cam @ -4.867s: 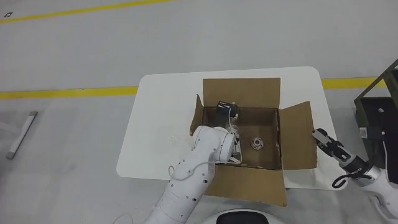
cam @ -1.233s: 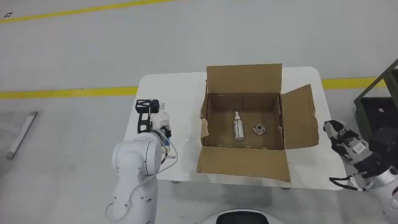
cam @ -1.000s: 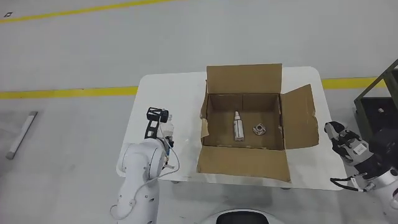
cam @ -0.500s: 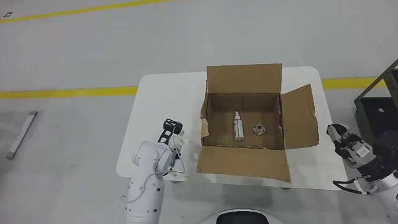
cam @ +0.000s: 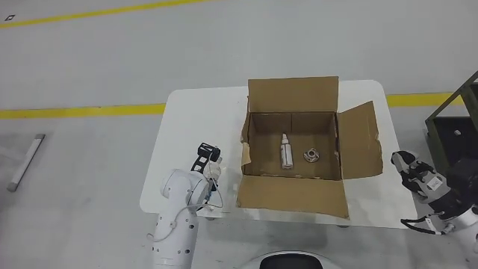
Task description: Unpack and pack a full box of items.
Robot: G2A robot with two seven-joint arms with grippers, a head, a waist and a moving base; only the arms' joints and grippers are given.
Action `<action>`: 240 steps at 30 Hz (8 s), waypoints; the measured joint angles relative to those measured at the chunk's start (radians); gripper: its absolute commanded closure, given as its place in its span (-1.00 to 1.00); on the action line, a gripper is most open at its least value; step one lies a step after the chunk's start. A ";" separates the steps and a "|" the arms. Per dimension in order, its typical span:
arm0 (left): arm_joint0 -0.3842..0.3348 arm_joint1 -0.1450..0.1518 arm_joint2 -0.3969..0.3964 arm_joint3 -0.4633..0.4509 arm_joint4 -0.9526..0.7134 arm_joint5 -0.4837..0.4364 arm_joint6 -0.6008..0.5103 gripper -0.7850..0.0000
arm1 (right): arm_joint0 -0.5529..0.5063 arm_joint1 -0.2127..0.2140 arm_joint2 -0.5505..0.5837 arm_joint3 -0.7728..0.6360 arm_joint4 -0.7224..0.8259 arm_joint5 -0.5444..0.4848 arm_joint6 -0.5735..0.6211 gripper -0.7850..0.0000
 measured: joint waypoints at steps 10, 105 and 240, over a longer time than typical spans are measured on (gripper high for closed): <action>-0.002 0.005 0.021 0.161 0.028 0.055 0.126 1.00 | 0.003 -0.002 0.010 0.004 0.004 -0.014 0.003 1.00; 0.062 0.035 -0.001 -0.065 -0.026 0.215 0.110 -1.00 | 0.592 -0.024 -0.552 -0.001 -0.204 0.623 0.793 1.00; 0.062 0.035 -0.001 -0.065 -0.026 0.215 0.110 -1.00 | 1.372 -0.535 -1.089 1.289 0.021 0.931 0.849 1.00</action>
